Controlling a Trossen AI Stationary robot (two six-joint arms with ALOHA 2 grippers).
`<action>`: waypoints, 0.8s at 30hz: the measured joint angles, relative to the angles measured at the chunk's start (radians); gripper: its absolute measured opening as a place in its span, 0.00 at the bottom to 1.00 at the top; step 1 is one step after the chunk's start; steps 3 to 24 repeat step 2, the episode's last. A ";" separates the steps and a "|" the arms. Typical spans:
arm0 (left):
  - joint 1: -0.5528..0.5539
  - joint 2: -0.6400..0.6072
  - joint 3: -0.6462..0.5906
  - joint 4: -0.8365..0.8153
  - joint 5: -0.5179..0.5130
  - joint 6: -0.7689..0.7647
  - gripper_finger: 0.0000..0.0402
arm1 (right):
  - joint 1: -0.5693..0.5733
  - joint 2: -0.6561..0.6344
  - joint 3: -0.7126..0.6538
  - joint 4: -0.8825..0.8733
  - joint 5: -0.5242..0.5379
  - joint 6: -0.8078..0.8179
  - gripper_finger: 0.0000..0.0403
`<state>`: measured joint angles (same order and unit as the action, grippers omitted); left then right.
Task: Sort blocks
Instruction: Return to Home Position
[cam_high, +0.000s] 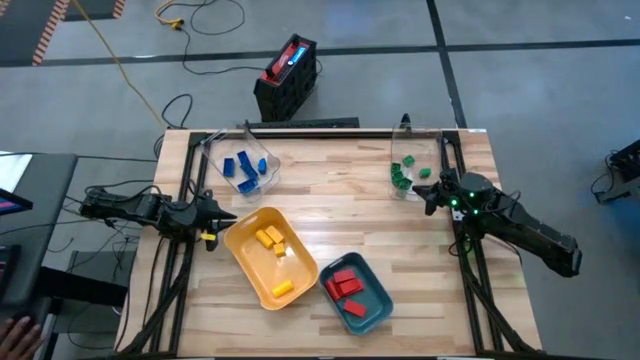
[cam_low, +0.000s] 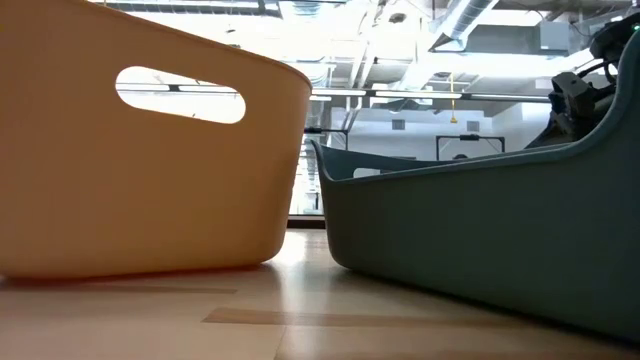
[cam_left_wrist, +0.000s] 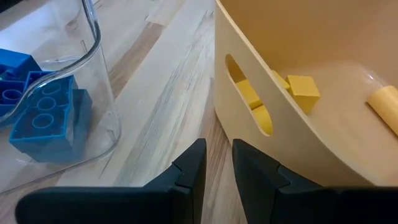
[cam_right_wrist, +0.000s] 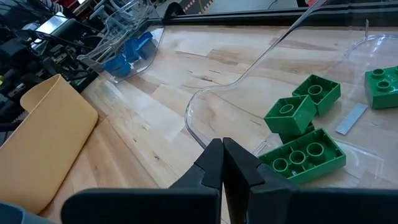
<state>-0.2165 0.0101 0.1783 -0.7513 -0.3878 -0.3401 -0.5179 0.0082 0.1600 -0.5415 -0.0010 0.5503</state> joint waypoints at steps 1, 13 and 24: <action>0.000 0.000 0.000 0.000 0.000 0.000 0.18 | 0.000 0.000 0.000 0.000 0.000 0.000 0.07; 0.000 0.000 0.000 0.000 0.000 0.000 0.18 | 0.000 0.000 0.000 0.000 0.000 0.000 0.07; 0.000 0.000 0.000 0.000 0.000 0.000 0.18 | 0.000 0.000 0.000 0.000 0.000 0.000 0.07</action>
